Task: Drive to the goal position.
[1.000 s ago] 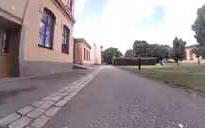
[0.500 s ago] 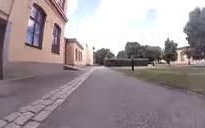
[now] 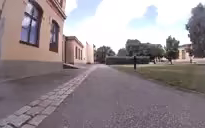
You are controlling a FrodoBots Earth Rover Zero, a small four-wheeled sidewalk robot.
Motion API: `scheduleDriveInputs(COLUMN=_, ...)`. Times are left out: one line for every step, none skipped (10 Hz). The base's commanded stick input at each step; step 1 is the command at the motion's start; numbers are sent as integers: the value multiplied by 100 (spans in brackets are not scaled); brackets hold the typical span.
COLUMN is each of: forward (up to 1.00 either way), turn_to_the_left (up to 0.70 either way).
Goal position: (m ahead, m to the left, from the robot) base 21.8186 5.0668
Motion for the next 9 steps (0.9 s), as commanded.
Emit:
scheduleDriveInputs(forward=85, turn_to_the_left=1)
scheduleDriveInputs(forward=85, turn_to_the_left=1)
scheduleDriveInputs(forward=85, turn_to_the_left=1)
scheduleDriveInputs(forward=85, turn_to_the_left=1)
scheduleDriveInputs(forward=85, turn_to_the_left=1)
scheduleDriveInputs(forward=85, turn_to_the_left=1)
scheduleDriveInputs(forward=85, turn_to_the_left=1)
scheduleDriveInputs(forward=85, turn_to_the_left=1)
scheduleDriveInputs(forward=85, turn_to_the_left=1)
